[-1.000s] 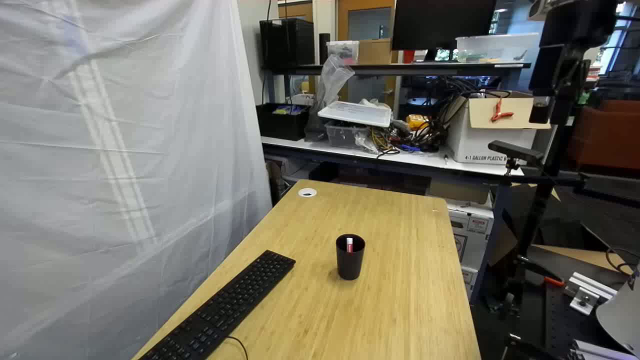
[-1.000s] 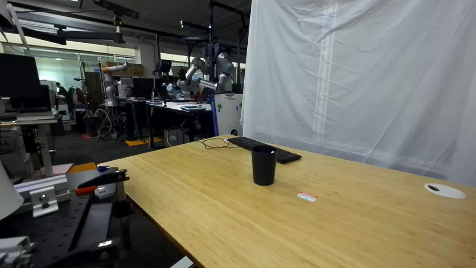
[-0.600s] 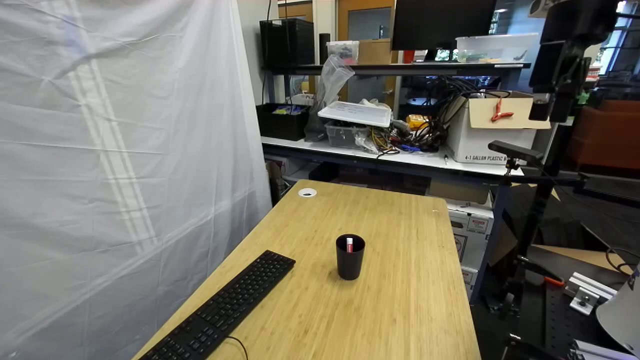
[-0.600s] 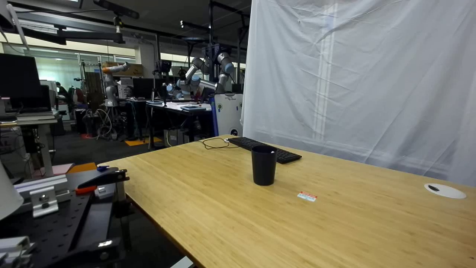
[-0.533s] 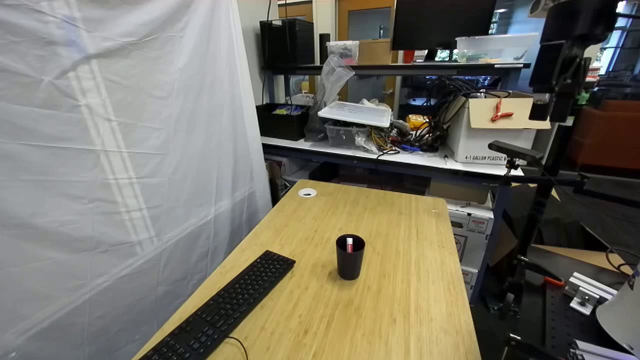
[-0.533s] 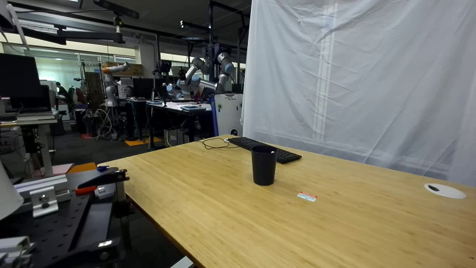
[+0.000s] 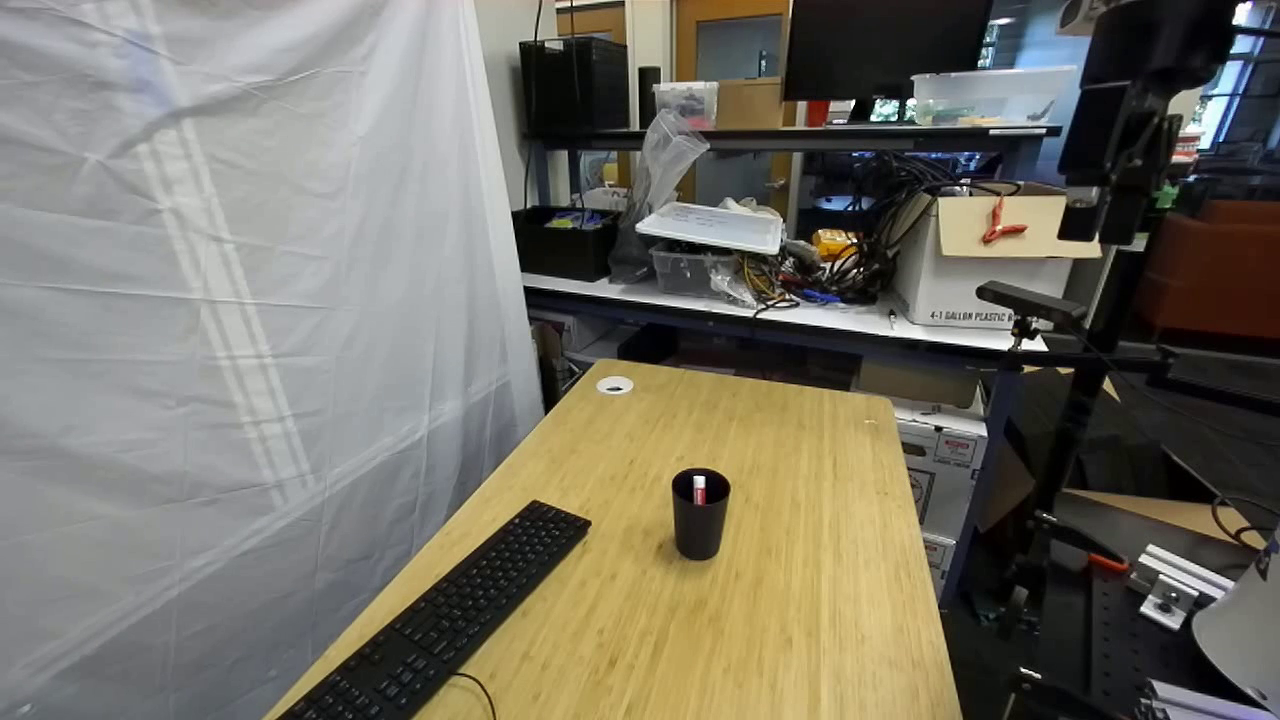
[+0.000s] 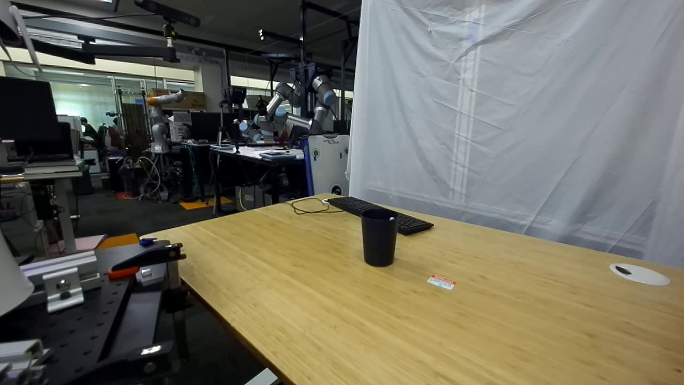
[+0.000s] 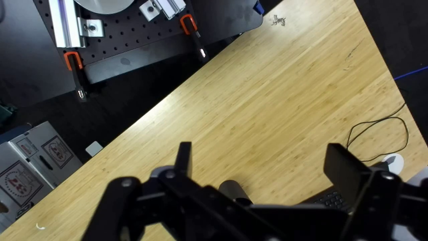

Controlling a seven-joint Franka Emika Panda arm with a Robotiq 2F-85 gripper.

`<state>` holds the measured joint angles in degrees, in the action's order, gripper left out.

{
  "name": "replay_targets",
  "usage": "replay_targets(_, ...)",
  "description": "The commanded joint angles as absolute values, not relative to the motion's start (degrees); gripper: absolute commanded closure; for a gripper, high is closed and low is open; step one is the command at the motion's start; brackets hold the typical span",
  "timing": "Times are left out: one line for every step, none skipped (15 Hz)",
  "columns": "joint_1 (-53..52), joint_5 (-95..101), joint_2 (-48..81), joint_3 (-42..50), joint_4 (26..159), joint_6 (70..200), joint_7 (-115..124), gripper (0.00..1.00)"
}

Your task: Remove the orange marker from the black cup

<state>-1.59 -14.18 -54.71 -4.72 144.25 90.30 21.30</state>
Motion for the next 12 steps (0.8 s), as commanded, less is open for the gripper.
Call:
replay_targets(0.26, -15.07, -54.74, -5.81, 144.04, 89.83, 20.16, 0.00)
replay_targets(0.26, -15.07, -54.74, -5.81, 144.04, 89.83, 20.16, 0.00)
replay_targets(0.26, -15.07, -54.74, -5.81, 144.04, 89.83, 20.16, 0.00)
replay_targets(0.26, -15.07, -54.74, -5.81, 144.04, 89.83, 20.16, 0.00)
replay_targets(0.30, -14.83, -54.21, -5.83, 143.90, 89.83, 19.93, 0.00)
replay_targets(0.27, -14.66, -53.46, -5.70, 143.79, 90.08, 19.32, 0.00)
replay_targets(0.26, -14.47, -52.79, -5.59, 143.65, 90.19, 18.71, 0.00)
replay_targets(0.29, -14.17, -51.78, -5.50, 143.28, 90.34, 18.04, 0.00)
replay_targets(0.34, -13.80, -50.79, -5.51, 142.97, 90.68, 17.46, 0.00)
replay_targets(0.25, -13.38, -49.44, -5.46, 142.53, 90.98, 16.58, 0.00)
replay_targets(0.17, -13.03, -48.29, -5.45, 142.25, 91.33, 15.88, 0.00)
replay_targets(-0.04, -12.65, -46.87, -5.47, 141.92, 92.01, 14.91, 0.00)
